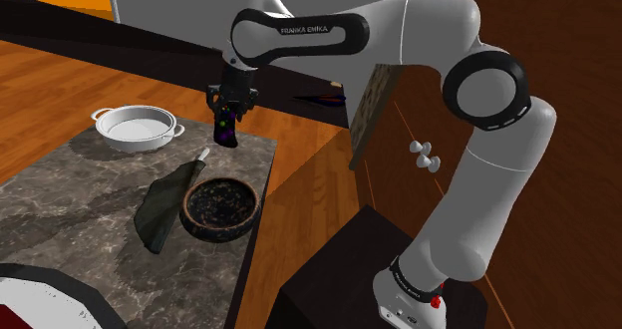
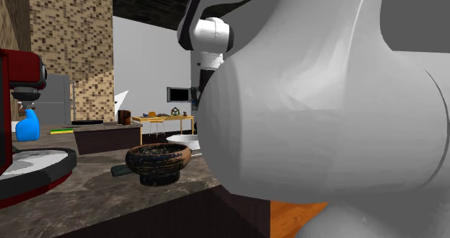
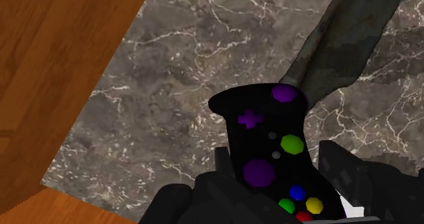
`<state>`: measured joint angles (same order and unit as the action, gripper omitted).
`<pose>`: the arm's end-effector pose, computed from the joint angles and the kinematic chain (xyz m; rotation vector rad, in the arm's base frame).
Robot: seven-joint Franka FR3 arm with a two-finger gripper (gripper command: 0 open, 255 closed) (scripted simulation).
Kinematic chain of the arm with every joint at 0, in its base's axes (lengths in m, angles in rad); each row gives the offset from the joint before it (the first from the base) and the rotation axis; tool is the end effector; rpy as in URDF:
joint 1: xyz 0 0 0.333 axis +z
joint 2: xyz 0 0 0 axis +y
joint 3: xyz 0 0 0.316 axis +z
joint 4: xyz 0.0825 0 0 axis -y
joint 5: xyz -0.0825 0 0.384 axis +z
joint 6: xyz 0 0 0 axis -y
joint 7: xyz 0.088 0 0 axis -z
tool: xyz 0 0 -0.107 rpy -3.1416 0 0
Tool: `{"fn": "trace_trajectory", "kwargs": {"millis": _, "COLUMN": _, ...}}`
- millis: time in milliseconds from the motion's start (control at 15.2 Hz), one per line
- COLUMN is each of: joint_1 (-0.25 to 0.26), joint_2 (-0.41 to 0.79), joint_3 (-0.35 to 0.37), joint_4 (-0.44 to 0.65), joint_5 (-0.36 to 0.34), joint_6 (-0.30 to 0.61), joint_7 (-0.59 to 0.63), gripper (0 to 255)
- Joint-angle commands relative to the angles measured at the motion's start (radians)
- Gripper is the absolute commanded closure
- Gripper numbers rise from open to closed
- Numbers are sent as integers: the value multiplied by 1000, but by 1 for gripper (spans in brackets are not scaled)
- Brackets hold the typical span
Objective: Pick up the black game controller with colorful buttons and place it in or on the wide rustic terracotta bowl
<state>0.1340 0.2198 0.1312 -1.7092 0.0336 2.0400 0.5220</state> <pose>0.6158 0.1631 0.4706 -3.0126 0.4169 -0.1240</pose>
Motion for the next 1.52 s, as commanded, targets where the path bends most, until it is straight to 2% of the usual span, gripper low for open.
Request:
{"fn": "trace_trajectory", "kwargs": {"millis": 0, "joint_1": 17, "joint_2": -47, "joint_3": 12, "joint_4": -63, "joint_5": 1, "joint_6": 18, "joint_7": 29, "gripper": 255}}
{"fn": "trace_trajectory", "kwargs": {"millis": 462, "joint_1": 83, "joint_2": -202, "joint_3": 69, "joint_4": -255, "joint_5": 9, "joint_6": 62, "joint_7": 151, "gripper": 255}}
{"fn": "trace_trajectory", "kwargs": {"millis": 924, "joint_1": 158, "joint_2": -327, "joint_3": 146, "joint_4": -390, "joint_5": 26, "joint_6": 82, "joint_7": 294, "gripper": 255}}
{"fn": "trace_trajectory", "kwargs": {"millis": 1452, "joint_1": 159, "joint_2": -291, "joint_3": 150, "joint_4": -463, "joint_5": 17, "joint_6": 188, "joint_7": 299, "gripper": 255}}
